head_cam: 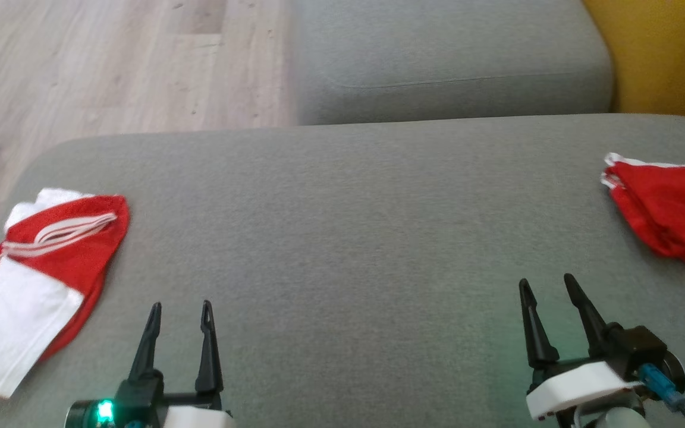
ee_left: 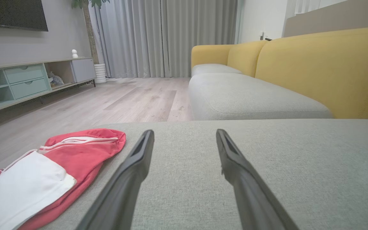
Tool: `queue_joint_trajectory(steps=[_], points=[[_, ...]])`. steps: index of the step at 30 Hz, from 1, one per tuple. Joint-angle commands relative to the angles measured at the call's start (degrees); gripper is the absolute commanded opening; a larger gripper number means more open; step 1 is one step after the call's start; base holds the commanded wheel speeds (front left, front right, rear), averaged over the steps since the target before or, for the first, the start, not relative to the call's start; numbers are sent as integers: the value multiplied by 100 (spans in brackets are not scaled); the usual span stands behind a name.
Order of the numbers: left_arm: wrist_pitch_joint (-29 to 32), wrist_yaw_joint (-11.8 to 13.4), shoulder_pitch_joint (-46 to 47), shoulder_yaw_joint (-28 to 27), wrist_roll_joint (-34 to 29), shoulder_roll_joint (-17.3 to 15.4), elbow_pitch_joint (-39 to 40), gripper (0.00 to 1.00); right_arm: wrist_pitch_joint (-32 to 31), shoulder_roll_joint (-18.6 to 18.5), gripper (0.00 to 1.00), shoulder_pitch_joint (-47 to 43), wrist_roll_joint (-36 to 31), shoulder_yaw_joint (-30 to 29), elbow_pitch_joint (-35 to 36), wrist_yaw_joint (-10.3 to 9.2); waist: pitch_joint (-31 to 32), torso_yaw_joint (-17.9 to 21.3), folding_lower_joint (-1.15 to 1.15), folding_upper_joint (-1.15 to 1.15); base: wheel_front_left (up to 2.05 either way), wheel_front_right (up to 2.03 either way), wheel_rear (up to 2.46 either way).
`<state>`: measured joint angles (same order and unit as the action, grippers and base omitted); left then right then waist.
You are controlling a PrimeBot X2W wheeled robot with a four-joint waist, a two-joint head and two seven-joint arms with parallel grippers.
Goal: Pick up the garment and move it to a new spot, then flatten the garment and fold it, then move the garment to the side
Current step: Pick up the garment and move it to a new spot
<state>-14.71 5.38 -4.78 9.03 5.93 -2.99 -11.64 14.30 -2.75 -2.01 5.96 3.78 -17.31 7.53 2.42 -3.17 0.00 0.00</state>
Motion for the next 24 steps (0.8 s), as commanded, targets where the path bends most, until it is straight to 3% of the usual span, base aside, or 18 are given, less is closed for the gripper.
queue_joint_trajectory(steps=[1,16,24], points=[[-29,22,261,-216,-47,11,186,100,70,-13,100,219,-32,141,178,-4,-52,-135,0,0,0,0,0],[-29,27,265,-443,124,11,290,100,70,-13,100,540,52,326,165,-4,-401,-1887,0,0,0,0,0],[-29,-133,452,-540,15,11,456,100,70,-13,100,589,-105,163,217,-4,-760,-2360,0,0,0,0,0]])
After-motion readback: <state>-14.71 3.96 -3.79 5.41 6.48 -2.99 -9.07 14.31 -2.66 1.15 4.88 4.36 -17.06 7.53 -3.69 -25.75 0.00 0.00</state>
